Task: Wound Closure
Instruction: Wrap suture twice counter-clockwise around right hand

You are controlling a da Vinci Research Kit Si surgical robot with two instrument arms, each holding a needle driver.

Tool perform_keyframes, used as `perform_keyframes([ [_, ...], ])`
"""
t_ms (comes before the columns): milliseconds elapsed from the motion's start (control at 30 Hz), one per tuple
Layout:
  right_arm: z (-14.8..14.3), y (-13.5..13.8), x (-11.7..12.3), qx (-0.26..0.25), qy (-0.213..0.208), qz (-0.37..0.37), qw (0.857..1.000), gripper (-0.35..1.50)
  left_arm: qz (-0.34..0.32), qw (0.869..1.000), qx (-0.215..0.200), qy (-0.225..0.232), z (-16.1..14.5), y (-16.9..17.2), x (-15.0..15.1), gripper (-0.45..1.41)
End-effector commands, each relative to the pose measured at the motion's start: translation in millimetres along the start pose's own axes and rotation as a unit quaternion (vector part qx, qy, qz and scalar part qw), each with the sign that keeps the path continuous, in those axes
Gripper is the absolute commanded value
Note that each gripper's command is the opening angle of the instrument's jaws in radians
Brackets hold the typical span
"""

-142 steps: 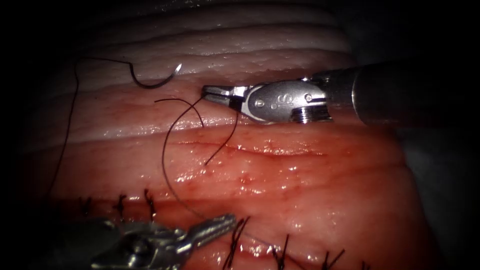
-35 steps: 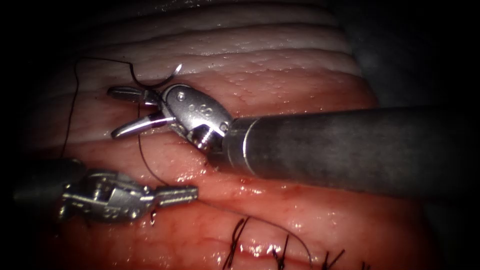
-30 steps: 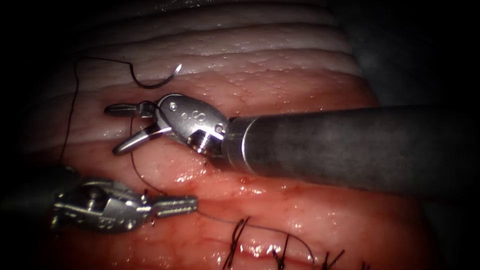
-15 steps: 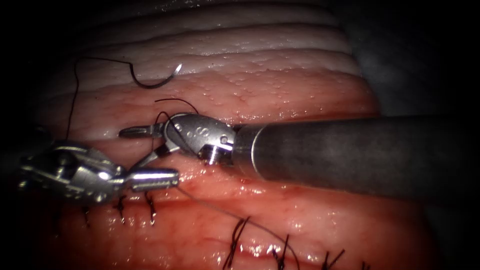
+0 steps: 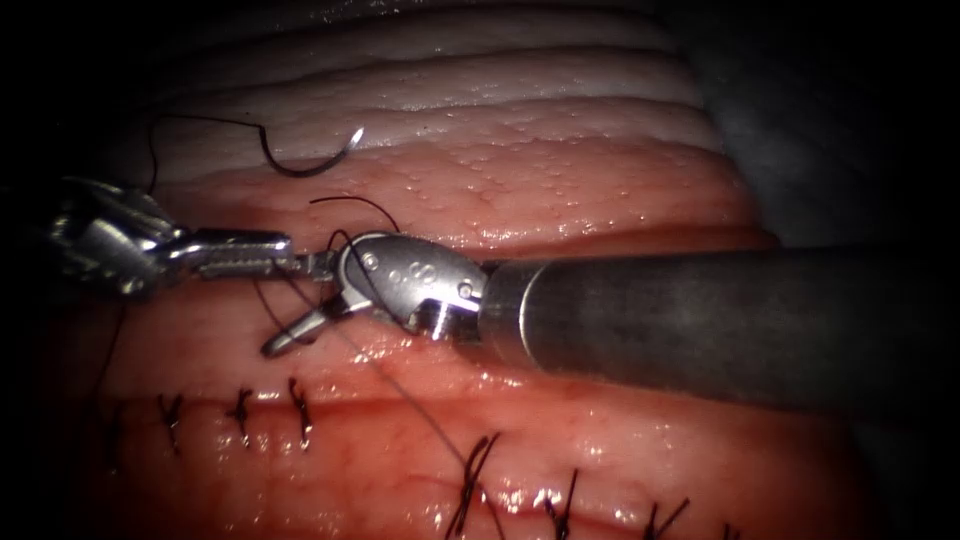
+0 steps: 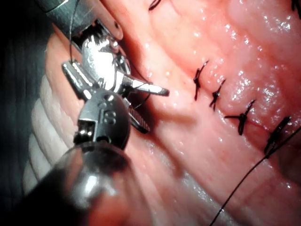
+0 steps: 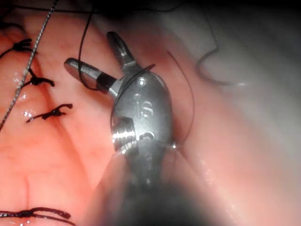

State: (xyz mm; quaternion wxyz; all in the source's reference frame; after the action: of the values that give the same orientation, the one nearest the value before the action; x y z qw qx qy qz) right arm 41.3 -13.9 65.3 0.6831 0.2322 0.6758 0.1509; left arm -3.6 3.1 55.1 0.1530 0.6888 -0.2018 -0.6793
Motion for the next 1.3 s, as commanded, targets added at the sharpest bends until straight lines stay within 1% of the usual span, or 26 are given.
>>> perform_keyframes([
  [33,0.7,0.1,-0.4,0.012,0.003,0.010,1.000,1.20,0.003,1.000,0.003,0.008,0.5,-0.2,-1.1,-0.45],
  [67,0.6,0.1,-0.4,0.018,0.004,0.015,1.000,1.20,-0.001,1.000,0.005,0.017,0.4,-0.4,-1.7,-0.45],
  [100,0.5,0.0,-0.4,0.026,0.005,0.021,0.999,1.13,-0.006,1.000,0.005,0.025,0.4,-0.6,-2.5,-0.45],
  [167,0.3,-0.1,-0.4,0.047,0.009,0.027,0.998,0.93,-0.009,0.999,0.005,0.034,0.3,-0.8,-3.6,-0.45],
  [200,0.3,-0.3,-0.5,0.059,0.011,0.034,0.998,0.88,-0.018,0.999,0.007,0.044,0.3,-0.9,-5.0,-0.45],
  [267,0.7,-0.7,-1.1,0.083,0.012,0.045,0.995,0.86,-0.048,0.996,0.005,0.073,0.5,-0.6,-7.7,-0.45],
  [333,0.8,-0.8,-1.2,0.090,0.014,0.048,0.995,0.86,-0.056,0.994,0.003,0.089,0.7,-0.2,-9.0,-0.45],
  [467,0.5,-0.7,-1.2,0.093,0.039,0.058,0.993,0.89,-0.072,0.991,-0.001,0.110,0.8,0.8,-11.0,-0.45],
  [567,0.0,-0.4,-0.9,0.091,0.061,0.063,0.992,0.84,-0.076,0.990,-0.005,0.122,0.6,1.5,-12.3,-0.45],
  [633,-0.4,-0.2,-0.7,0.090,0.079,0.067,0.990,0.83,-0.081,0.989,-0.006,0.123,0.4,2.0,-13.1,-0.45],
  [767,-1.4,0.3,-0.1,0.089,0.131,0.089,0.983,0.74,-0.087,0.988,-0.011,0.127,-0.3,2.8,-14.3,-0.45],
  [800,-1.9,0.4,0.2,0.091,0.157,0.102,0.978,0.72,-0.091,0.988,-0.014,0.125,-0.7,3.1,-14.9,-0.45],
  [833,-1.9,0.4,0.2,0.091,0.157,0.102,0.978,0.72,-0.091,0.988,-0.014,0.125,-0.7,3.1,-14.9,-0.45],
  [967,-2.3,0.4,0.4,0.098,0.184,0.112,0.972,0.71,-0.095,0.987,-0.018,0.124,-1.6,3.7,-15.8,-0.45],
  [1033,-2.6,0.4,0.5,0.080,0.201,0.122,0.969,0.71,-0.098,0.987,-0.021,0.123,-2.2,4.2,-16.0,-0.45],
  [1067,-2.6,0.4,0.5,0.080,0.201,0.122,0.969,0.71,-0.098,0.987,-0.021,0.123,-2.2,4.2,-16.0,-0.45],
  [1100,-2.8,0.4,0.5,0.064,0.212,0.138,0.965,0.71,-0.099,0.987,-0.023,0.123,-2.6,4.5,-16.0,-0.45],
  [1233,-3.2,0.5,0.5,0.054,0.218,0.144,0.964,0.69,-0.100,0.987,-0.026,0.120,-3.4,5.0,-15.8,-0.45],
  [1267,-3.6,0.8,0.6,0.048,0.222,0.147,0.963,0.64,-0.102,0.987,-0.026,0.121,-4.0,5.3,-15.6,-0.45],
  [1300,-3.6,0.8,0.6,0.048,0.222,0.147,0.963,0.64,-0.102,0.987,-0.026,0.121,-4.0,5.3,-15.6,-0.45],
])
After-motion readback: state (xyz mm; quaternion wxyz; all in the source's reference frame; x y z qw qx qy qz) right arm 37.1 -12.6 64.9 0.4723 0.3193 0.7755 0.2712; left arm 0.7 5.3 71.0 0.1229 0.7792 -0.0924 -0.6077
